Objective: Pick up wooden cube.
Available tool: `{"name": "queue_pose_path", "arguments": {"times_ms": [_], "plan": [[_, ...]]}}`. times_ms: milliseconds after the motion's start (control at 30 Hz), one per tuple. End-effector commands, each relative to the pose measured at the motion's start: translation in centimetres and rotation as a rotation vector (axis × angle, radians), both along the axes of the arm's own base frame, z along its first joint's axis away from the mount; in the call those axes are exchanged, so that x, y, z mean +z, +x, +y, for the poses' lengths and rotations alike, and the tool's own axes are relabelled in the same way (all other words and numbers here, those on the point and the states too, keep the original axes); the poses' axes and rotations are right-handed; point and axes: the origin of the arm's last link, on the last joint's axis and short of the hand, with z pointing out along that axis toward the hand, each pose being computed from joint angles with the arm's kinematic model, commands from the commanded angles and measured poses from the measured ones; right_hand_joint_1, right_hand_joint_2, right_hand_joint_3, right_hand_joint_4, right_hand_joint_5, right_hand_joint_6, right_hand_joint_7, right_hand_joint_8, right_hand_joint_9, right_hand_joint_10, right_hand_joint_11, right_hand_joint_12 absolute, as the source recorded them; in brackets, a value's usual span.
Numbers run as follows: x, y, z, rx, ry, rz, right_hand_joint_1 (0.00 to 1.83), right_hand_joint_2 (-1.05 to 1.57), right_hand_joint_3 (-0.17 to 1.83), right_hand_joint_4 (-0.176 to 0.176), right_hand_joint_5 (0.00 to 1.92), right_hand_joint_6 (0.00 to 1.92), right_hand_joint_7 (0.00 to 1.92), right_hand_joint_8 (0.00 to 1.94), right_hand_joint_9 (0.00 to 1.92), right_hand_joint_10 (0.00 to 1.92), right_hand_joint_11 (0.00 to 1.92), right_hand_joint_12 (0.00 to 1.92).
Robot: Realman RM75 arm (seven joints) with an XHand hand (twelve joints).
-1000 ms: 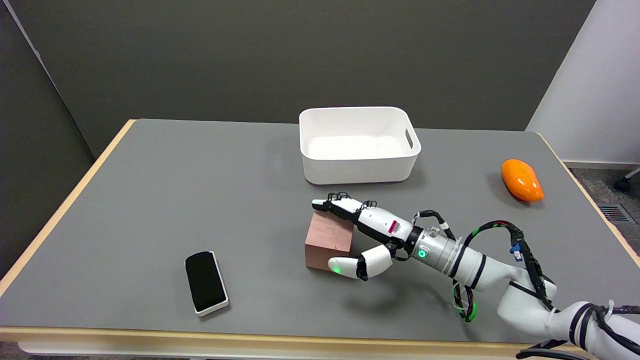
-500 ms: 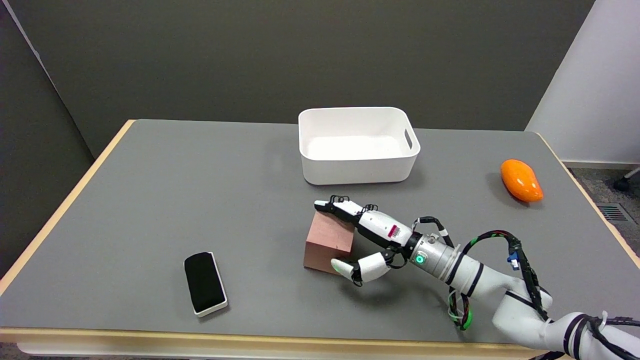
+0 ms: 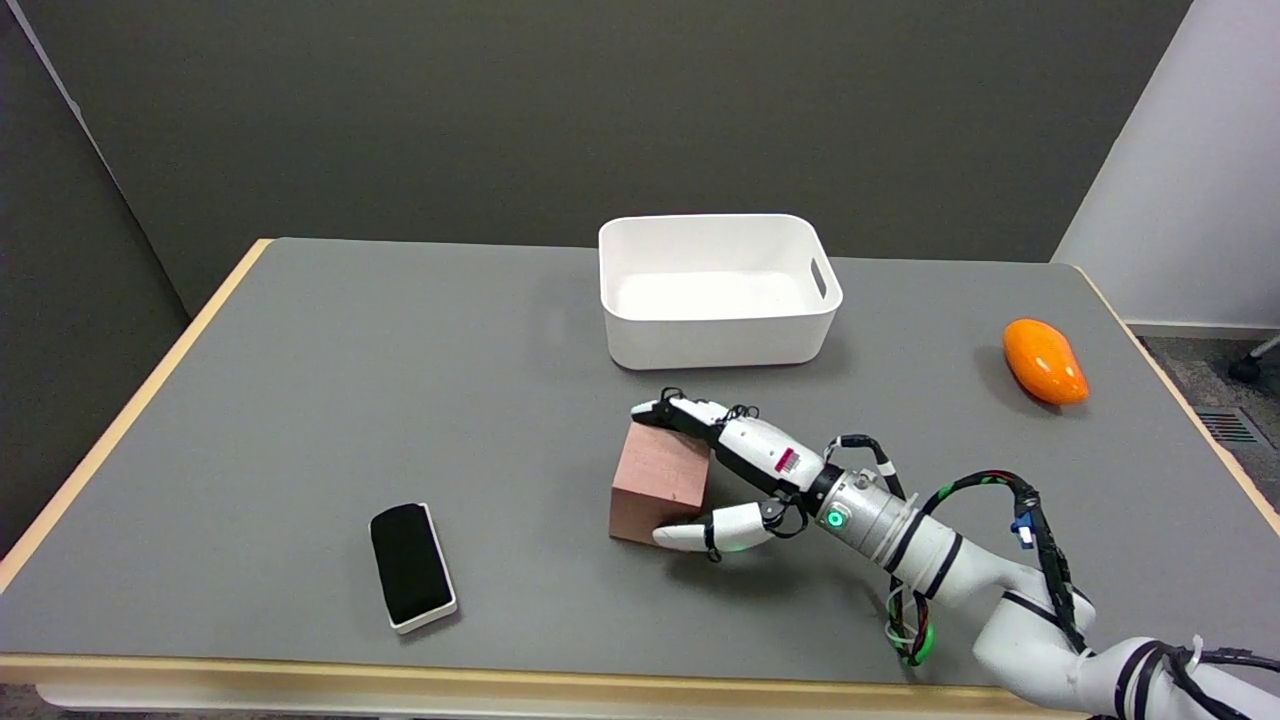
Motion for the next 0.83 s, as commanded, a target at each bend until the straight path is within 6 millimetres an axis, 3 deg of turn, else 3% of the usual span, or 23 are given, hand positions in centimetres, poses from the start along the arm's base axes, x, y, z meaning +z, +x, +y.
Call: {"name": "queue_pose_path", "arguments": {"times_ms": [33, 433, 633, 767, 833], "plan": [[2.1, 4.2, -1.8, 0.174, -0.108, -0.017, 1.06, 1.43, -0.01, -0.145, 0.36, 1.7, 0.62, 1.84, 0.73, 1.62, 0.24, 1.92], [6.1, 13.7, -6.5, 0.449, -0.25, -0.016, 1.1, 1.33, 0.12, -0.166, 0.39, 1.68, 0.69, 1.74, 0.78, 1.63, 0.41, 1.92], [7.1, 18.4, -10.6, 0.501, -0.306, 0.035, 1.11, 1.31, 0.14, -0.168, 0.41, 1.65, 0.7, 1.71, 0.77, 1.62, 0.42, 1.92], [7.9, 20.1, -13.7, 0.49, -0.353, 0.072, 1.11, 1.31, 0.14, -0.167, 0.41, 1.66, 0.7, 1.71, 0.77, 1.62, 0.42, 1.92], [8.1, 19.8, -15.8, 0.44, -0.374, 0.092, 1.11, 1.31, 0.14, -0.17, 0.4, 1.66, 0.7, 1.72, 0.78, 1.62, 0.42, 1.92]]}}
